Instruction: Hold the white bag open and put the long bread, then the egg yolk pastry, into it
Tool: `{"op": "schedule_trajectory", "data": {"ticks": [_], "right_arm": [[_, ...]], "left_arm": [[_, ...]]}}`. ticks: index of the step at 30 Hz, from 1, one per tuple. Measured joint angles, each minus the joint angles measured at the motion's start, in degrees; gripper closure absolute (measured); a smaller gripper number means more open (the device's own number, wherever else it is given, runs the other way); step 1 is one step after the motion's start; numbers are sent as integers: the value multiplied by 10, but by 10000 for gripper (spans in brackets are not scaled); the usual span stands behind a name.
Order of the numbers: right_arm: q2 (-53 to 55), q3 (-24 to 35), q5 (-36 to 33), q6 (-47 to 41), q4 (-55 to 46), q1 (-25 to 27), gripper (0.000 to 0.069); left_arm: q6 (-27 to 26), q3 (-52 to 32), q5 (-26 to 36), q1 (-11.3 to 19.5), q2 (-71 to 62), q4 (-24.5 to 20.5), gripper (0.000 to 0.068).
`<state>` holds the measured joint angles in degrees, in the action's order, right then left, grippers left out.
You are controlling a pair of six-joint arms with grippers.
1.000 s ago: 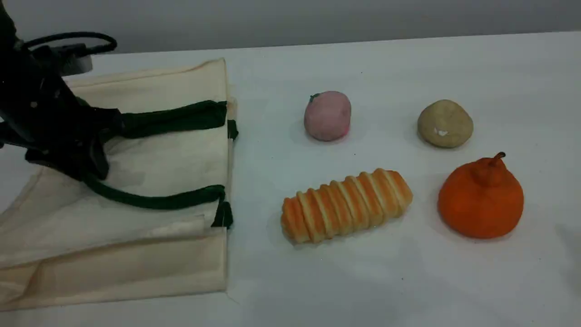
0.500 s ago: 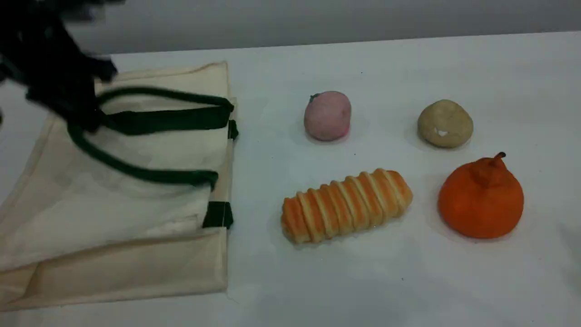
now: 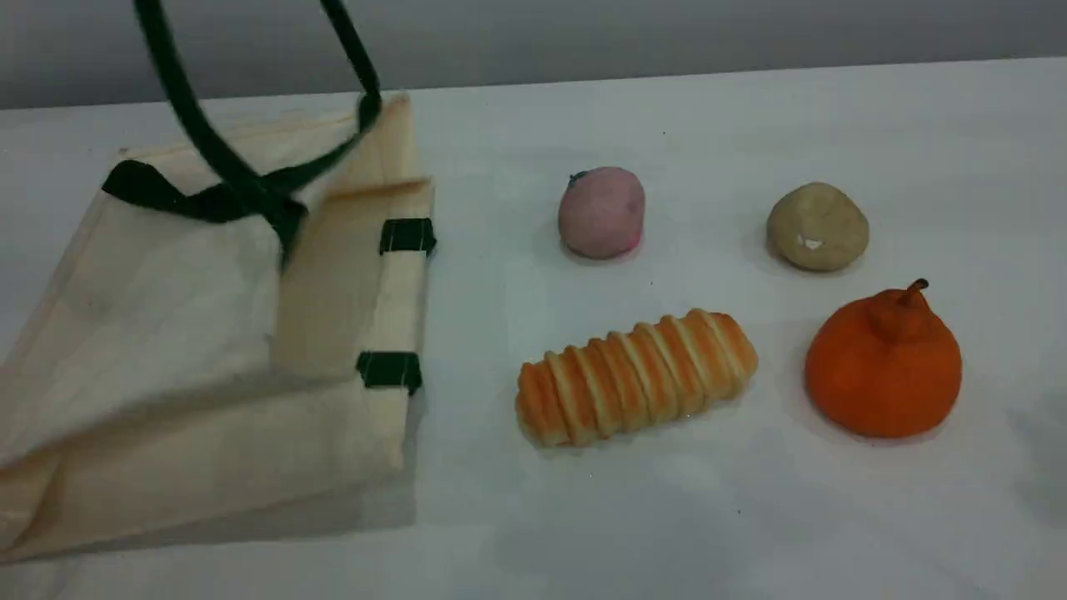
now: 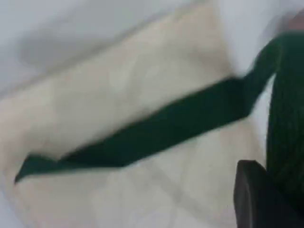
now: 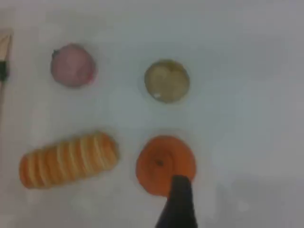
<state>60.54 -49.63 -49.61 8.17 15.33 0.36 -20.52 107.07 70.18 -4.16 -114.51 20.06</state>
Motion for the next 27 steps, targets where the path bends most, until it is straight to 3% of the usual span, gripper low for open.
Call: {"op": "schedule_trajectory", "data": {"ticks": [6,16,27], "right_arm": [[49,0,5,52,47,-16,132],[135,0,25,136,60,-119,132],[240,0,104,154,66,-121,132]], "left_arm": [[-12,21,0,0,31,14,611],[-16,21,0,0,92,32,611],[-53,21,-1,-1,132,61,611]]}}
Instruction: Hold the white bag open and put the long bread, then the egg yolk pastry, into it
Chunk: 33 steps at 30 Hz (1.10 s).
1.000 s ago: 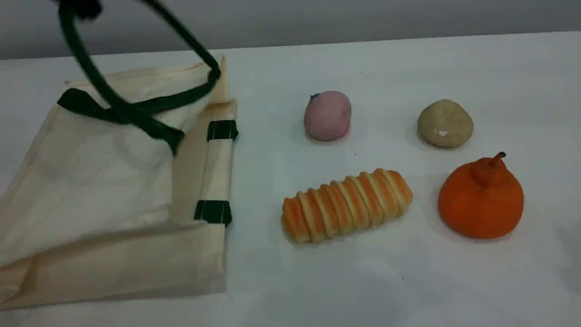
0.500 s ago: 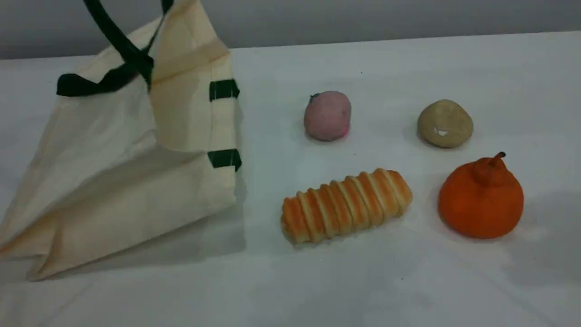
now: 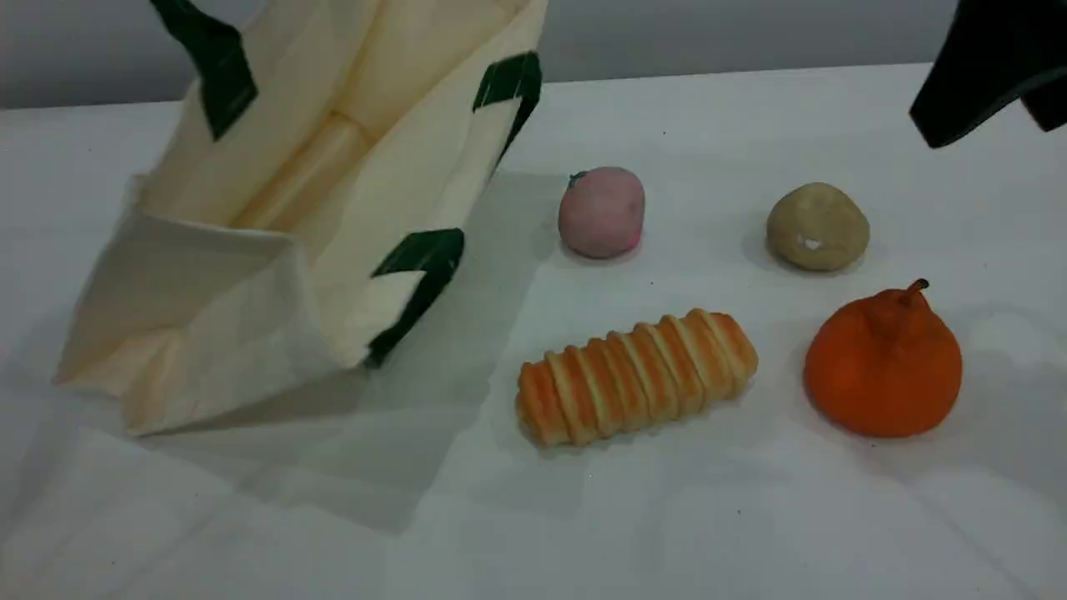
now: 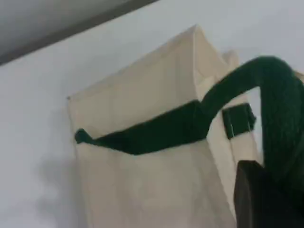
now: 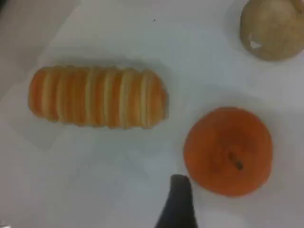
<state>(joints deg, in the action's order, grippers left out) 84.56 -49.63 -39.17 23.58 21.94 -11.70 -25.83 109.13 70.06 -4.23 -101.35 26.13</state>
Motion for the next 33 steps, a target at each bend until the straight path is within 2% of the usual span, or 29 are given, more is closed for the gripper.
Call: {"op": "schedule_trajectory", "data": {"ticks": [8,12,19,26,33], "right_arm": [[30,0,9,96,9,-70,132],[44,1,19,100,20,-126,132],[86,1,95,100,27,-203,132],[172,1,206,100,22,-215,132],[251,1,257,132,21,-215,132]], "left_arm": [[-22,0,-1,0,5,-7,611],[-22,0,-1,0,5,-10,611],[-38,0,-1,0,5,-24,611],[-38,0,-1,0,5,-23,611],[-38,0,-1,0,5,-21,611]]}}
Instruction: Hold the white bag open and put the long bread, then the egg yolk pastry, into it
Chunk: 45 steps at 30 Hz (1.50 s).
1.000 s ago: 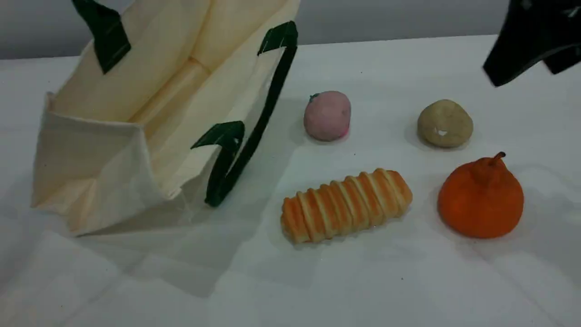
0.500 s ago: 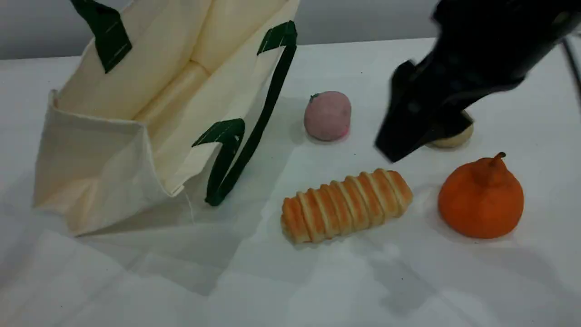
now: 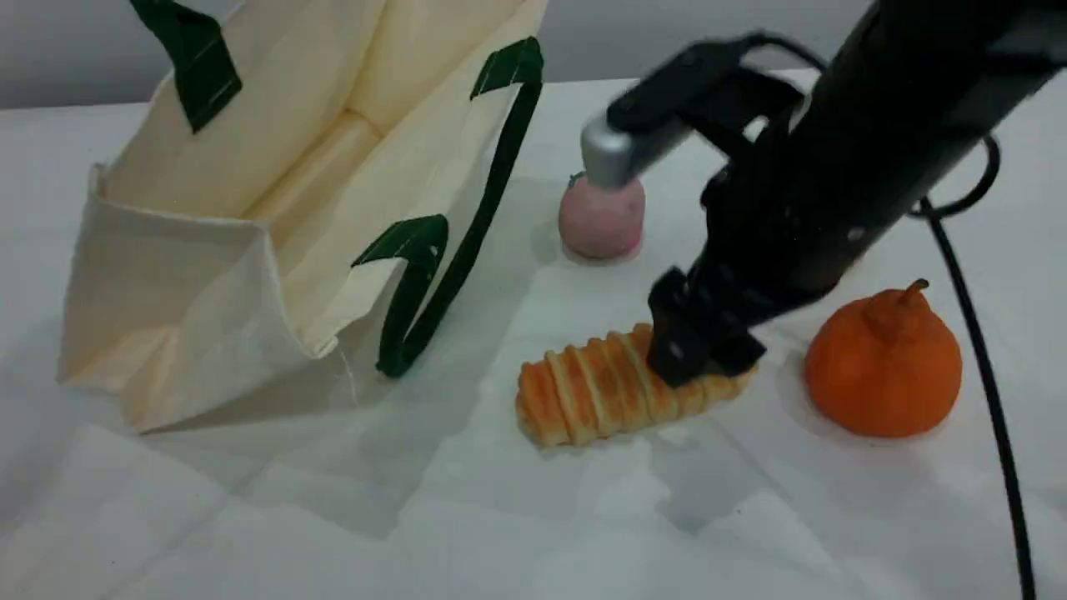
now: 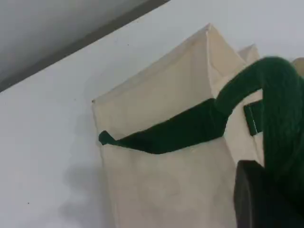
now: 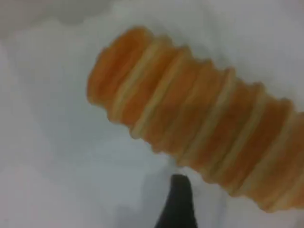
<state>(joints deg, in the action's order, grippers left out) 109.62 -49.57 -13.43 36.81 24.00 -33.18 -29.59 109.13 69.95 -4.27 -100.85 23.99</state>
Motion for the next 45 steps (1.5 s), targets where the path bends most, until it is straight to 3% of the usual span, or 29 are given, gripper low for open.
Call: {"op": "schedule_trajectory", "data": {"ticks": [12,19,29,34,42,45], "right_arm": [[38,0,86,-1,1,0,132],[57,0,100,-3,1,0,132],[93,-1,150,-3,2,-48,149],[94,-1,149,-3,1,-55,258],[94,-1,134,-10,2,-56,590],[94,-1,134,-19,3,-56,596]], "left_arm": [[1,0,0,0,0,0,611],[1,0,0,0,0,0,611],[1,0,0,0,0,1,611],[2,0,0,0,0,1,611],[2,0,0,0,0,1,611],[3,0,0,0,0,0,611]]}}
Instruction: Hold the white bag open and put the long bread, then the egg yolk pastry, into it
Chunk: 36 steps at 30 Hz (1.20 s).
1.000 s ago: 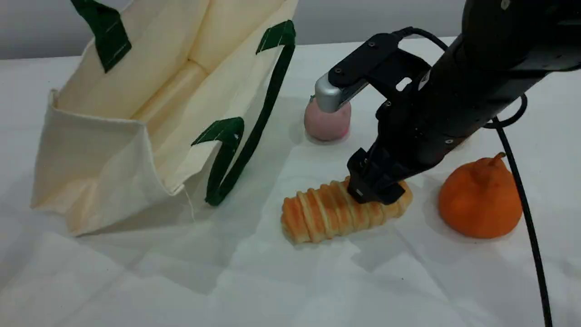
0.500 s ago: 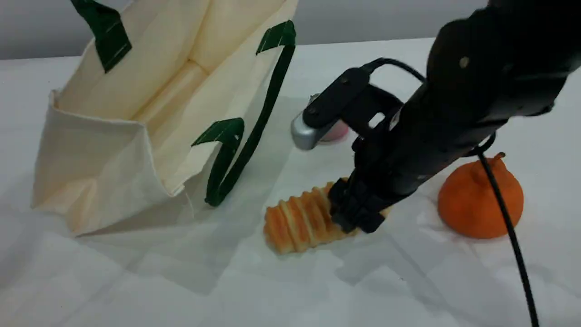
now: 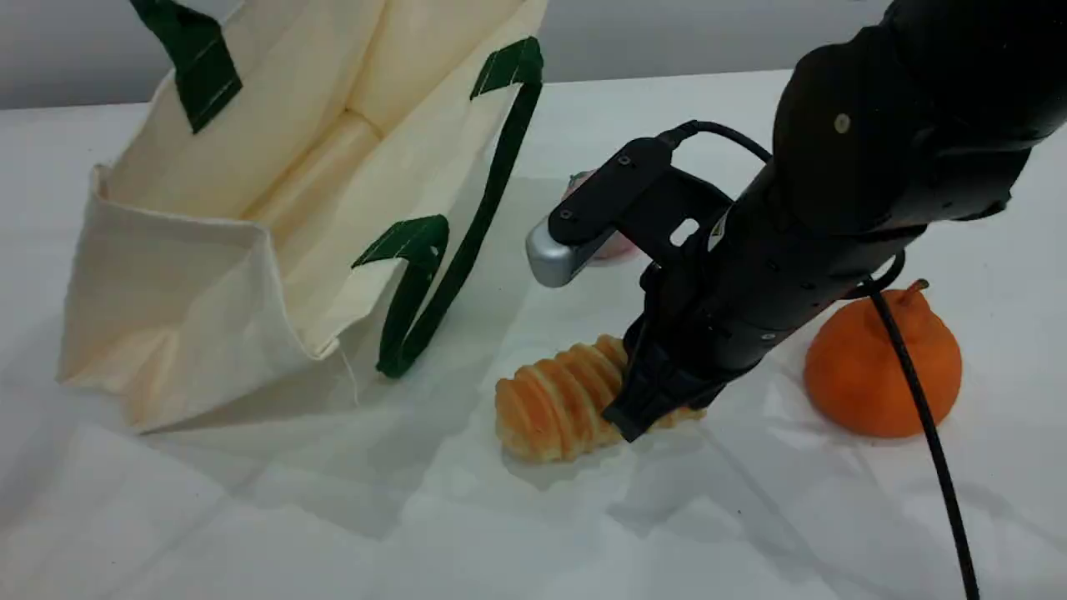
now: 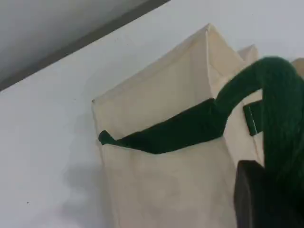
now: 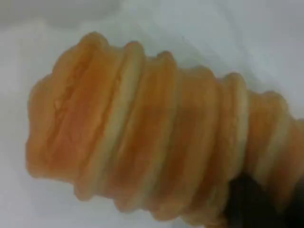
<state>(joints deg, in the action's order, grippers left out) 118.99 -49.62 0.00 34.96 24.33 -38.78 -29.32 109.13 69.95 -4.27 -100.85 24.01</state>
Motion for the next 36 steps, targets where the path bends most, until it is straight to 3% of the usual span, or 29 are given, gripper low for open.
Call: {"op": "schedule_trajectory", "data": {"ticks": [13,21,32,36], "right_arm": [[-142,1,-61,-2,-6,5,601],[-239,1,-104,-29,-5,79,608],[-259,-26,-142,-24,-7,90,611],[-259,-39,-145,-10,-7,71,613]], "left_arm": [[-6,0,0,0,0,-1,611],[-17,0,0,0,0,0,611],[-34,0,1,-52,0,-1,611],[-34,0,1,-57,0,-3,611]]}}
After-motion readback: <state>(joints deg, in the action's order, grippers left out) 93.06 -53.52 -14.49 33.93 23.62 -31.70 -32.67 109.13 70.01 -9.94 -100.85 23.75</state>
